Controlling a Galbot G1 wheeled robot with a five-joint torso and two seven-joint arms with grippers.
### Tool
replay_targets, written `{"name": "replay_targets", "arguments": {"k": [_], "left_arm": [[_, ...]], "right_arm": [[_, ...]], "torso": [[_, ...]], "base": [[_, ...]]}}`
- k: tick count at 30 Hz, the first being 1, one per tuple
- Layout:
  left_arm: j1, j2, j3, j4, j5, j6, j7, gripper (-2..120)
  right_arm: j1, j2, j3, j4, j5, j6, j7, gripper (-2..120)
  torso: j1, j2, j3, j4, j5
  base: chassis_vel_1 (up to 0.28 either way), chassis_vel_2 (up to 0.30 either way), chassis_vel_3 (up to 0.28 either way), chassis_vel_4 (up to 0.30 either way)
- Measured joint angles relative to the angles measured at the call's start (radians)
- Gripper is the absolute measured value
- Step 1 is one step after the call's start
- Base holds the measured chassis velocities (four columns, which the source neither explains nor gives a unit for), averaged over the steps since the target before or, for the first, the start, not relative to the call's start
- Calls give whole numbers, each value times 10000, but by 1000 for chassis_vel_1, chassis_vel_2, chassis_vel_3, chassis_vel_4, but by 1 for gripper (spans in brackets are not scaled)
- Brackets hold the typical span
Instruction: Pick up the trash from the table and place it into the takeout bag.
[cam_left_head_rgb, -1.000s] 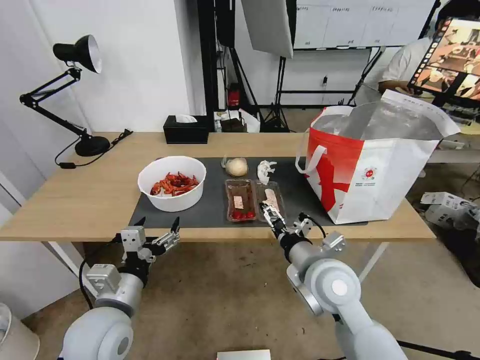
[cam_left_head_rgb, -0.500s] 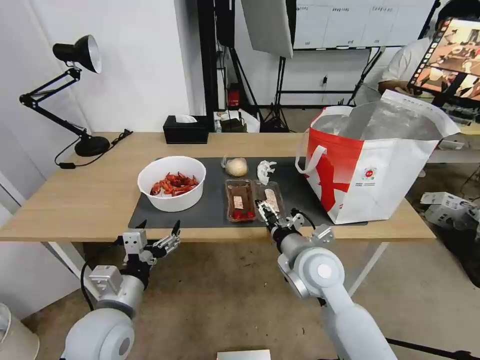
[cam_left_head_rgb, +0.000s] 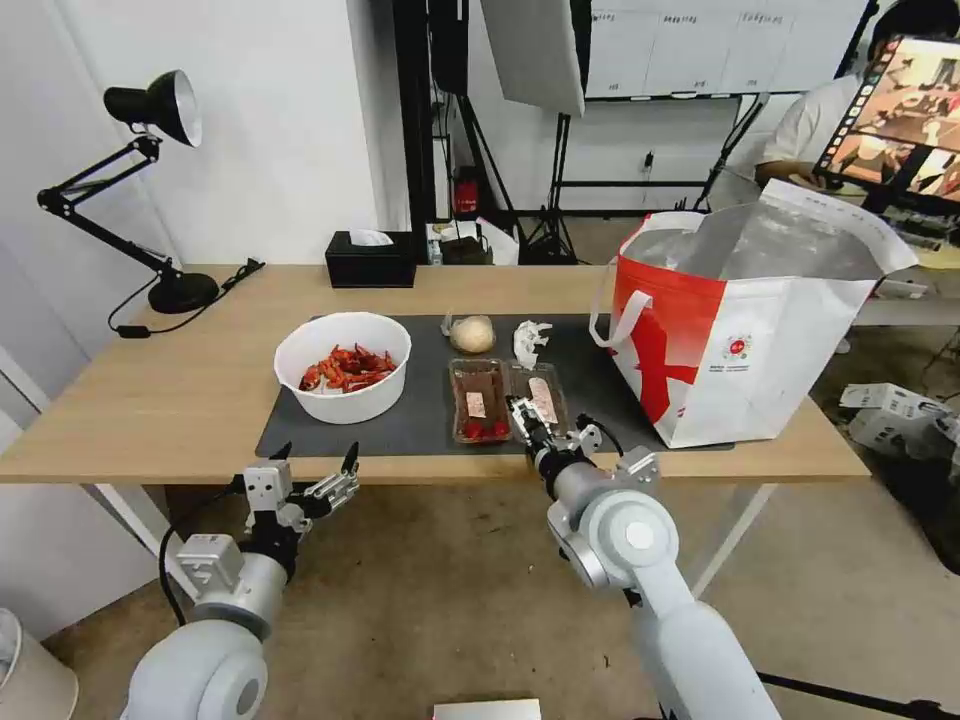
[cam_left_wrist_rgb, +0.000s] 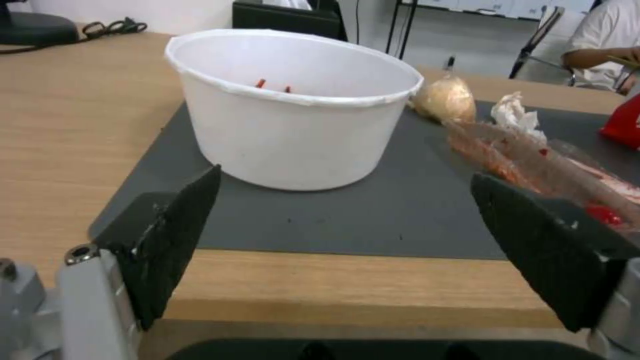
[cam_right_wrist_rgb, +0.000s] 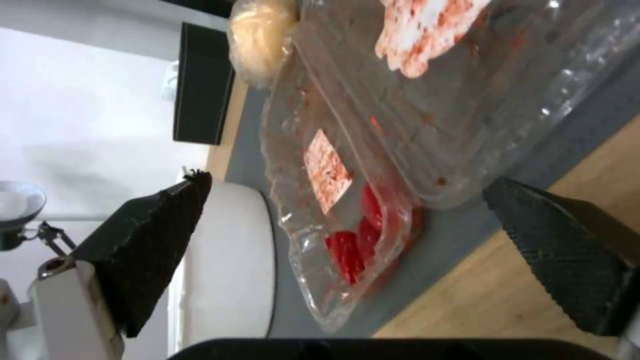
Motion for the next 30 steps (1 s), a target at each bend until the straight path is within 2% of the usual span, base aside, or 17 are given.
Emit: {"name": "replay_targets", "arguments": {"k": [13, 20, 21, 25, 27, 30], "left_arm": [[70, 8, -69, -50, 0, -21, -1, 100], [113, -41, -54, -50, 36, -54, -1, 100], [121, -58, -46, -63, 51, -60, -1, 100], [134, -64, -46, -82, 60, -66, -1, 100], [161, -64, -58, -114, 65, -74, -1, 100], [173, -61, -77, -132, 66, -76, -2, 100]], "right_arm": [[113, -91, 137, -123, -439, 47, -255, 100], [-40, -554, -49, -5, -2267, -134, -1437, 100], [-112, -753, -174, 38, -3264, -184, -1988, 100], [-142, -963, -314, 47, -4314, -203, -2564, 100], [-95, -1197, -519, 24, -5629, -257, -3319, 100], [13, -1281, -647, -23, -6030, -344, -3582, 100]], "torso": [[0, -1, 0, -2, 0], [0, 0, 0, -2, 0], [0, 0, 0, -2, 0], [0, 0, -1, -2, -1], [0, 0, -1, -3, -1], [0, 0, -1, -3, -1]], "base": [[0, 0, 0, 0], [0, 0, 0, 0], [0, 0, 0, 0], [0, 0, 0, 0], [0, 0, 0, 0], [0, 0, 0, 0]]}}
